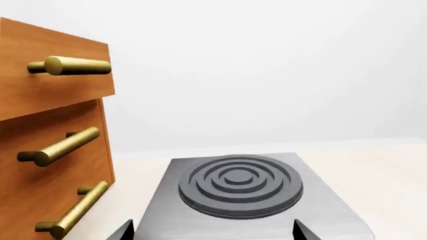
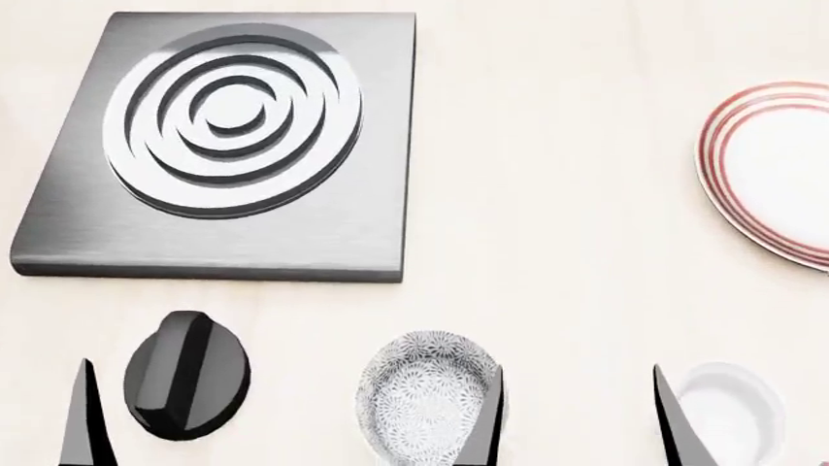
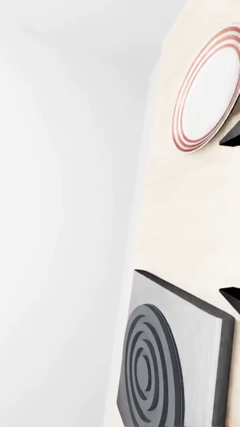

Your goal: Pick the akita bowl next to the ramekin and place it on the plate.

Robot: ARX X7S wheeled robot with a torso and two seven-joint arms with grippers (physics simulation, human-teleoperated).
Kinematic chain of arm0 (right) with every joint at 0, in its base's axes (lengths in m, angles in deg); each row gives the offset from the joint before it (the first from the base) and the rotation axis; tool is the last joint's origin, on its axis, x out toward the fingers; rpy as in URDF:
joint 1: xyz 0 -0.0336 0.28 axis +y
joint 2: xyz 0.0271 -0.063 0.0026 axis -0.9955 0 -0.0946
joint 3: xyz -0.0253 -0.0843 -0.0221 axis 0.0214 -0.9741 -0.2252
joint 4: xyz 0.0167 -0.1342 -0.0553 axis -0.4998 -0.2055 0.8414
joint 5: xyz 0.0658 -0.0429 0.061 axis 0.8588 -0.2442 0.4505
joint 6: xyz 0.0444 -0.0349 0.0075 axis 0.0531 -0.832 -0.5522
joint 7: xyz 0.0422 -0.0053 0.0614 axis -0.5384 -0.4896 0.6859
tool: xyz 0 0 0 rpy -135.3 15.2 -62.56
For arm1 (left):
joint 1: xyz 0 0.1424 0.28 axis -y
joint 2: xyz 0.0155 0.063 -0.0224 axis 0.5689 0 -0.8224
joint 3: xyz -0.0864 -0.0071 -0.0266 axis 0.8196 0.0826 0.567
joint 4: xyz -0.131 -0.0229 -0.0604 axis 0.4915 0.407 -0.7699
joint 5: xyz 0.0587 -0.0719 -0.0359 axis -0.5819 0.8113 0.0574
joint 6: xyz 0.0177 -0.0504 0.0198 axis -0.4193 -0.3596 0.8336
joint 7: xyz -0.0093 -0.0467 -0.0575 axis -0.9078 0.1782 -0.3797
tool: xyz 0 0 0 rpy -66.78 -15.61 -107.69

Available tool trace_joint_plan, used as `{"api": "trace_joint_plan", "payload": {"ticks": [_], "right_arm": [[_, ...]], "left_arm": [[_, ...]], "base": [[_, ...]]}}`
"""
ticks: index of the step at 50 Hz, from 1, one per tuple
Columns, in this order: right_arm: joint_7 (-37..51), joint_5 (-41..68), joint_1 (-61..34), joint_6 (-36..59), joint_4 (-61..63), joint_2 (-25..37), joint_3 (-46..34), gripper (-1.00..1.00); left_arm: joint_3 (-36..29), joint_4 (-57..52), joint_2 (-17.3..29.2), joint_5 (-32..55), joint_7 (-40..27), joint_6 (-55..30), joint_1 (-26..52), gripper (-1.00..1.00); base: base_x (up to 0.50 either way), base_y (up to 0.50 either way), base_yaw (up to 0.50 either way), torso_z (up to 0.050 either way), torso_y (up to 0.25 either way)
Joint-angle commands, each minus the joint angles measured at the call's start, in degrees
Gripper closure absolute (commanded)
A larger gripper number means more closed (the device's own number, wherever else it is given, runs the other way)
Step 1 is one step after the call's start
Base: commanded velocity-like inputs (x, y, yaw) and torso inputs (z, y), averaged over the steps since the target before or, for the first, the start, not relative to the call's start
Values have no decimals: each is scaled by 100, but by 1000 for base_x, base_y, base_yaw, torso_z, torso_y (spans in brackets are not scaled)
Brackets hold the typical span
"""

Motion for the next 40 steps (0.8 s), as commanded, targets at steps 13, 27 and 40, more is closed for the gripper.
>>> {"api": "trace_joint_plan", "payload": {"ticks": [13, 27, 40], "right_arm": [[48, 67, -12, -21, -24, 47, -31, -100], [-33, 552, -118, 620, 110, -40, 71, -100], [152, 943, -324, 2016, 760, -131, 161, -100]], "left_arm": [[-36, 21, 46, 59, -61, 10, 22, -100], [-57, 52, 61, 80, -96, 56, 32, -100], [-79, 15, 92, 73, -132, 61, 15, -100]], "base": [[0, 0, 0, 0, -49], [0, 0, 0, 0, 0], [0, 0, 0, 0, 0]]}}
